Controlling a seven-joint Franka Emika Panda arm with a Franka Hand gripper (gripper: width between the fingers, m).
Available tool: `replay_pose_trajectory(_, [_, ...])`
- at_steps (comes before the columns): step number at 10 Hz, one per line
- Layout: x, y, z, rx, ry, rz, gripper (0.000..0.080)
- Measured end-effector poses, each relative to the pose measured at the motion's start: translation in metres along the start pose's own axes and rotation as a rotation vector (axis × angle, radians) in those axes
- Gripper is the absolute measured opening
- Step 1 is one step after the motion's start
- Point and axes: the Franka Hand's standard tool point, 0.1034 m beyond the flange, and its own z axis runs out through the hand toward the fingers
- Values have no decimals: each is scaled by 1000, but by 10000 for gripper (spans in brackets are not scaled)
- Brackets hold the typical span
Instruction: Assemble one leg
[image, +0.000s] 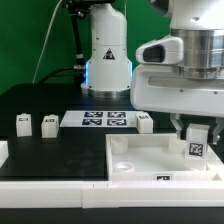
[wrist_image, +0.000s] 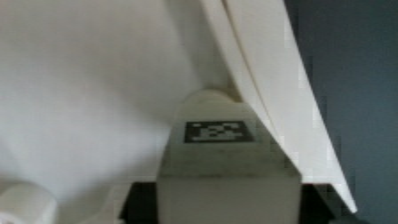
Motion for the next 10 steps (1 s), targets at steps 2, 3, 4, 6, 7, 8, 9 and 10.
replay_pose_trajectory(2, [0,0,0,12,-9,269,291])
replay_pose_trajectory(3, [0,-1,0,13,-9,390,291])
replay_pose_trajectory(4, [0,-1,-1,12,-9,525,291])
replay_pose_trajectory(6, [-1,0,-1,9,-29,743,292])
replay_pose_trajectory(7, [0,1,-1,10,-33,833,292])
replay_pose_trajectory(8, [0,1,-1,12,-33,904,292])
replay_pose_trajectory(9, [0,0,-1,12,-33,954,292])
replay_pose_trajectory(10, [0,0,-1,11,-32,963,292])
